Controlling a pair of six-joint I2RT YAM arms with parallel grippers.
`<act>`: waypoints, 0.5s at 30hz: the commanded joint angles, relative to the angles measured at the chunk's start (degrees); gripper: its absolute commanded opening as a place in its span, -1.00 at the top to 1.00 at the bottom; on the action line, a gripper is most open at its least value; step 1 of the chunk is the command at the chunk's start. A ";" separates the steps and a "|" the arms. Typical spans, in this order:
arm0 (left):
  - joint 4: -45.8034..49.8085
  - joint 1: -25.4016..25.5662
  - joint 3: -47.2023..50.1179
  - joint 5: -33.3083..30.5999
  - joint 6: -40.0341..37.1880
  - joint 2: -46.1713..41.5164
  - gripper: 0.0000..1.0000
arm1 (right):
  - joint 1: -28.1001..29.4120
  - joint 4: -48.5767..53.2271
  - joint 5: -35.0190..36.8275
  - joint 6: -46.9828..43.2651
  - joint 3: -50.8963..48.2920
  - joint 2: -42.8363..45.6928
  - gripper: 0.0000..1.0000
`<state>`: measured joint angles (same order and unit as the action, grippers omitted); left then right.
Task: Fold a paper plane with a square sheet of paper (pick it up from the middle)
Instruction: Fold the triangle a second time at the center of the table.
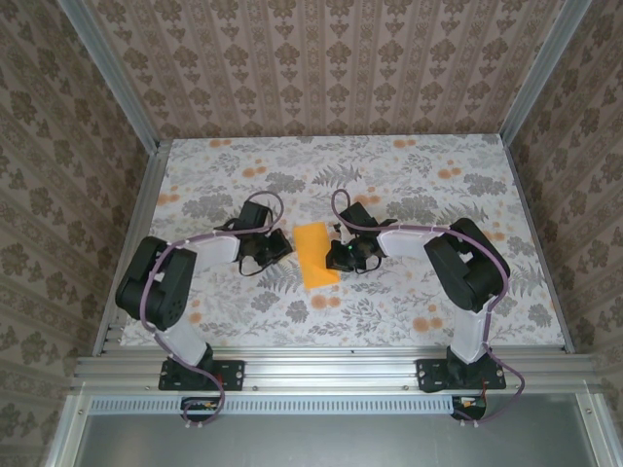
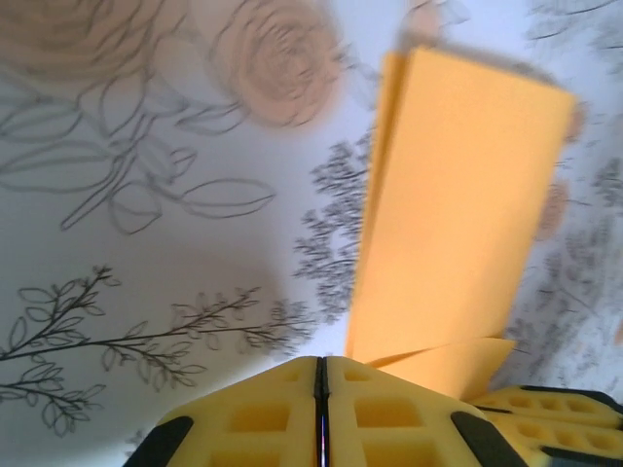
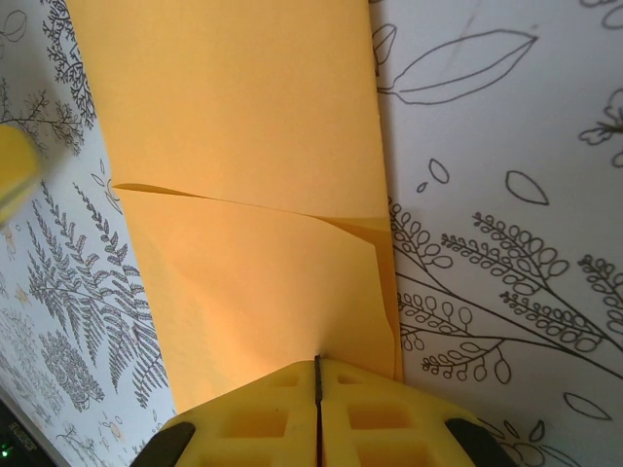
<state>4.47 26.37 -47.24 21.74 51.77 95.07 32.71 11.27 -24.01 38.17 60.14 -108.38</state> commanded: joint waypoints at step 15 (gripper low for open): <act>-4.10 7.29 -3.71 4.10 -1.72 4.77 0.82 | -0.38 5.47 0.94 0.24 -1.45 -2.77 0.82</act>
<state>-1.13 33.65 -48.93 25.91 50.89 98.74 32.62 11.29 -24.40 38.17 60.14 -108.40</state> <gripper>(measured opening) 0.094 0.088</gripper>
